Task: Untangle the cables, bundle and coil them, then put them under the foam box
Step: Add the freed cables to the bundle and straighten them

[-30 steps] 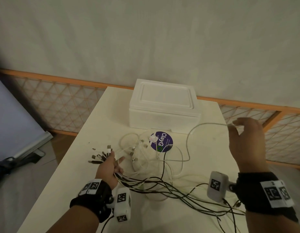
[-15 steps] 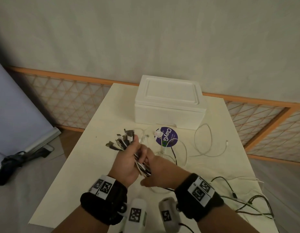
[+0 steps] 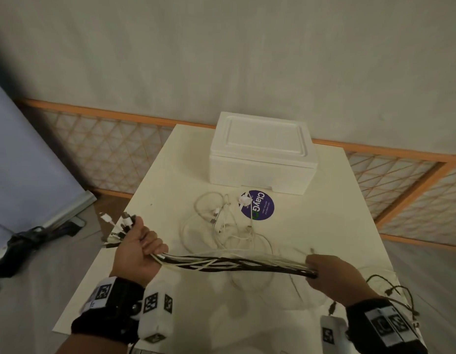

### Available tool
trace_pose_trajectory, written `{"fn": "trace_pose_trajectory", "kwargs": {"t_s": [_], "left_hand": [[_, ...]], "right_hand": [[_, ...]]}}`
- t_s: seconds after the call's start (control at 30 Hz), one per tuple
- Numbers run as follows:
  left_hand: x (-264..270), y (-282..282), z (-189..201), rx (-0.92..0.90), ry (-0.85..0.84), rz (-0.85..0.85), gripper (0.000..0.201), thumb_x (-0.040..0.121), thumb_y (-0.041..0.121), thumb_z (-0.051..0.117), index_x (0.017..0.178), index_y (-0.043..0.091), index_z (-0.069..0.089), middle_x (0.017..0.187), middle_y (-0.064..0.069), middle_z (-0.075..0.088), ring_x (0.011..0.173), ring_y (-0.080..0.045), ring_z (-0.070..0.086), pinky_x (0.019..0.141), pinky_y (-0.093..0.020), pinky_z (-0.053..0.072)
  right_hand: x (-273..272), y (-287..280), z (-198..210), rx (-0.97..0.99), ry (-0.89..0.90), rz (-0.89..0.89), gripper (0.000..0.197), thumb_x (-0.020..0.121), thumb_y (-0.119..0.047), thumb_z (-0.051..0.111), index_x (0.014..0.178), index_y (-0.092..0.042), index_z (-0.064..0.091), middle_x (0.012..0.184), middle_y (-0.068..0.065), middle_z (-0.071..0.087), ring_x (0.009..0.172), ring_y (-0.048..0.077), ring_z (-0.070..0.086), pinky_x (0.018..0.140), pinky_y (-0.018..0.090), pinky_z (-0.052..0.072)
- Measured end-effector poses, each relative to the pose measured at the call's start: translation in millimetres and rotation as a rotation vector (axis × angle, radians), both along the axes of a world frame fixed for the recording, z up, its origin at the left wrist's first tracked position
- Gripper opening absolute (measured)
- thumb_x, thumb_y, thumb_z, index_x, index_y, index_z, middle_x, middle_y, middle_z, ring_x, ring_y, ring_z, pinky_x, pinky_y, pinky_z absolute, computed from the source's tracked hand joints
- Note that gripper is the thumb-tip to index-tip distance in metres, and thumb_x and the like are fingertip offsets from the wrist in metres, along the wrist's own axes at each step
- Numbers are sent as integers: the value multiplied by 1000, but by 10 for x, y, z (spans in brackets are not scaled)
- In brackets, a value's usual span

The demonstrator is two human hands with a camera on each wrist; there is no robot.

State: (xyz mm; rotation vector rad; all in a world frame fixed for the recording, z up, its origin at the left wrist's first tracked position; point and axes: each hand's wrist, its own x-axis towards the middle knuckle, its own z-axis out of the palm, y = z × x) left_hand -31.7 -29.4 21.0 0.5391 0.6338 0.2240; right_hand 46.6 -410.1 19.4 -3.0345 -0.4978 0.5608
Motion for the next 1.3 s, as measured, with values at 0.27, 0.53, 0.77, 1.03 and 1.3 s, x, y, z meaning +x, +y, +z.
{"fn": "trace_pose_trajectory", "kwargs": {"t_s": [0.27, 0.53, 0.77, 1.03, 1.3], "left_hand": [[12, -44, -91, 12, 54, -69, 55, 96, 41, 47, 47, 20, 33, 38, 8, 23, 28, -5, 20, 38, -16, 20], [26, -158, 38, -3, 49, -210, 52, 92, 31, 48, 43, 20, 35, 37, 8, 24, 27, -5, 21, 36, -18, 22], [-31, -184, 267, 61, -12, -299, 47, 87, 30, 50, 43, 20, 37, 38, 8, 24, 27, -4, 21, 35, -16, 21], [-143, -178, 226, 59, -30, -304, 43, 73, 30, 67, 45, 20, 37, 39, 8, 24, 42, -8, 5, 34, -17, 23], [-110, -160, 200, 72, 3, -329, 47, 86, 30, 51, 42, 20, 36, 37, 8, 24, 43, -7, 3, 35, -16, 21]], "right_hand": [[22, -249, 116, 105, 383, -104, 78, 48, -74, 73, 113, -35, 55, 113, -15, 56, 106, 8, 52, 87, 23, 41], [234, 193, 23, 316, -88, -33, 34, 88, -22, 61, 118, -37, 58, 108, -9, 55, 96, 7, 52, 85, 21, 42], [206, 386, -290, -158, -210, 149, 58, 84, -18, 54, 136, -38, 39, 139, 5, 34, 115, 27, 43, 90, 37, 44], [342, -180, -71, 171, -60, -462, 15, 90, -19, 53, 93, -8, 63, 99, 7, 69, 91, 23, 63, 79, 32, 48], [115, -238, 970, 1406, -296, -697, 28, 92, -4, 39, 95, -19, 63, 87, 4, 70, 75, 15, 61, 62, 29, 44]]}}
